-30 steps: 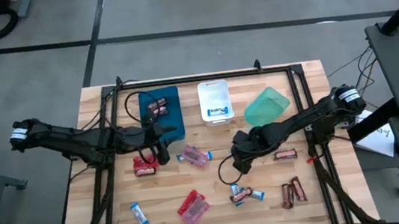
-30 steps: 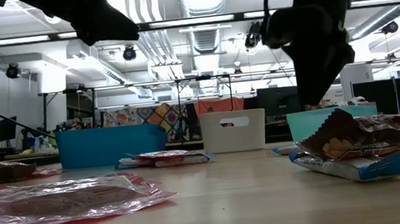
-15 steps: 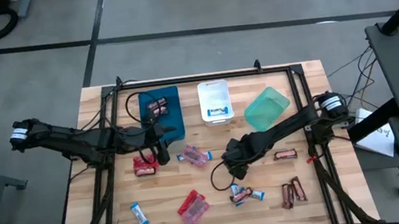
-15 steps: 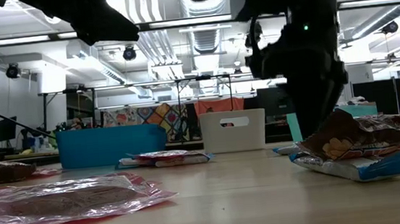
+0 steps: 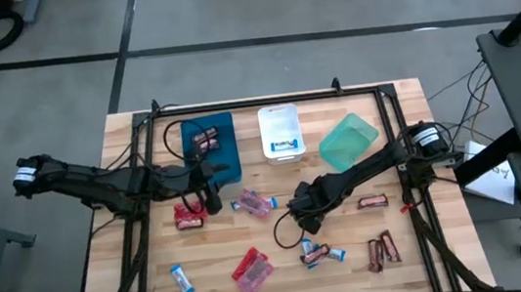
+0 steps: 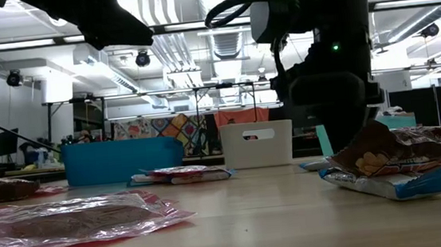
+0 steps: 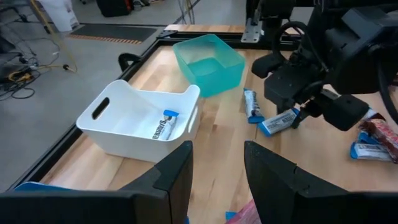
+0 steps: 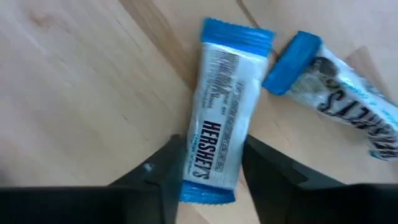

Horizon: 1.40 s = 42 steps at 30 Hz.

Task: Sort candy
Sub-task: Put the white chocolate into the white bin

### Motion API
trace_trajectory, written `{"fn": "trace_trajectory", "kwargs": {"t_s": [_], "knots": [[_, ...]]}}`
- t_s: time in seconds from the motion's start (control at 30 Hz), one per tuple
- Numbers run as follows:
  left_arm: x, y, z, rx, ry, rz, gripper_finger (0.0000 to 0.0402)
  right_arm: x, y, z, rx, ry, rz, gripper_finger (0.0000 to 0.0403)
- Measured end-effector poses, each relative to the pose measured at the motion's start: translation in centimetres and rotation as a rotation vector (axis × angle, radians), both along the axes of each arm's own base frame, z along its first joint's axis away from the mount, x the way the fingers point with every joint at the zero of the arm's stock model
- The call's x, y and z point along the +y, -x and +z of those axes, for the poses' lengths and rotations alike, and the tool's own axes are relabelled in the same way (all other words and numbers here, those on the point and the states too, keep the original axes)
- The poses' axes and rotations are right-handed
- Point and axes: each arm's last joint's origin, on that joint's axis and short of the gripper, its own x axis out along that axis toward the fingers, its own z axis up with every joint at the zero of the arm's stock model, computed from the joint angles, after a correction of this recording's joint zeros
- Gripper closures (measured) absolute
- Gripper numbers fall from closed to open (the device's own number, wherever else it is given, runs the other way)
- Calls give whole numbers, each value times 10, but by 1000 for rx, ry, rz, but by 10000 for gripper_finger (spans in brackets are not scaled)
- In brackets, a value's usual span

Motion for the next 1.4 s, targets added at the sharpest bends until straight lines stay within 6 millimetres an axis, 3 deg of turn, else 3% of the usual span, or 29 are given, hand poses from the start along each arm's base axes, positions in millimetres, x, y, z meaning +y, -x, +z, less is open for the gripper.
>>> {"fn": "trace_trajectory", "kwargs": {"t_s": [0.27, 0.43, 0.73, 0.87, 1.03, 1.23, 1.4], "knots": [[1, 0, 2, -16, -10, 31, 274, 1, 1, 2, 6, -29, 69, 369], [6, -2, 10, -33, -32, 42, 274, 1, 2, 11, -13, -53, 122, 392], [27, -3, 12, 9, -138, 92, 274, -8, 19, 72, -196, -75, 231, 393], [41, -3, 11, 28, -151, 87, 274, -31, 28, 102, -305, -23, 248, 394], [60, -1, 11, 45, -156, 84, 274, -76, 37, 126, -380, 133, 269, 394], [71, 1, 11, 53, -164, 128, 274, -130, 32, 131, -418, 310, 369, 394], [71, 1, 11, 56, -163, 128, 274, -167, 22, 122, -396, 438, 498, 394]]}}
